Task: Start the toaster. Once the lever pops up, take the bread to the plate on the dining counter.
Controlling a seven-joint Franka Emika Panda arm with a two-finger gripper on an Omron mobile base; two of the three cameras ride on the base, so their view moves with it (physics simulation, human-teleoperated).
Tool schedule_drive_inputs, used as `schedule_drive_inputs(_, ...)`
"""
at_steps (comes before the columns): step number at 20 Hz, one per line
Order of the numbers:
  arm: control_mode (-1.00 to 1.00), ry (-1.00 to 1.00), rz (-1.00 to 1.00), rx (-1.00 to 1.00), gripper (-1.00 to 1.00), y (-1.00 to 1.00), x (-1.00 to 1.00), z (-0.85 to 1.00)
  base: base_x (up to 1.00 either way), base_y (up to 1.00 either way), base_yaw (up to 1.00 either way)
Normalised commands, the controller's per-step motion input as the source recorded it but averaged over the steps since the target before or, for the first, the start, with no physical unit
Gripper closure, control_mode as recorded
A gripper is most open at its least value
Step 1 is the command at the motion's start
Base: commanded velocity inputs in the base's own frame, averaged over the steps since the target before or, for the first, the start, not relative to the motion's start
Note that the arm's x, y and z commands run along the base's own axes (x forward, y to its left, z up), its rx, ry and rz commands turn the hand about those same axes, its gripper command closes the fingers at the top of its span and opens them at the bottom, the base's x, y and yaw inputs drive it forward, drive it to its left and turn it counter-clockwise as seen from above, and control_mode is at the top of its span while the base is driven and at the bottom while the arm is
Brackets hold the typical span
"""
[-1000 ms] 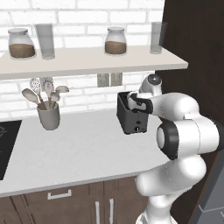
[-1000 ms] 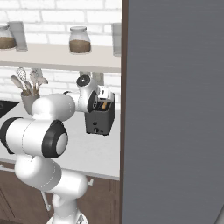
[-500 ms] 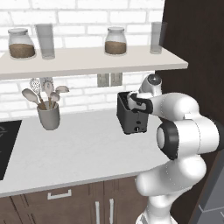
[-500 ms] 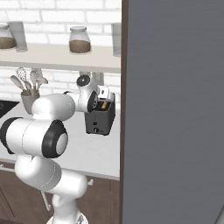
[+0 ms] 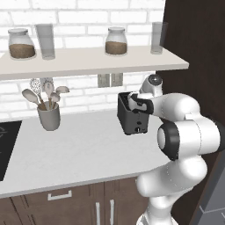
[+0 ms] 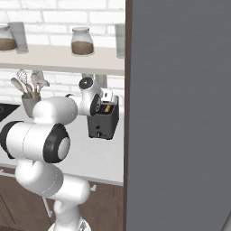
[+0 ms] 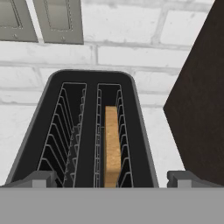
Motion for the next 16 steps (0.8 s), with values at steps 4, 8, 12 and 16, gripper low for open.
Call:
schedule_drive_inputs(4, -1.00, 0.00, 0.00, 0.00, -1.00, 0.00, 0.00, 0.00, 0.00, 0.00, 0.00)
schedule_drive_inputs(8, -1.00, 0.00, 0.00, 0.00, -1.00, 0.00, 0.00, 0.00, 0.00, 0.00, 0.00)
schedule_drive_inputs(12, -1.00, 0.00, 0.00, 0.00, -1.00, 0.00, 0.00, 0.00, 0.00, 0.00, 0.00)
schedule_drive_inputs(16, -1.00, 0.00, 0.00, 0.00, -1.00, 0.00, 0.00, 0.00, 0.00, 0.00, 0.00)
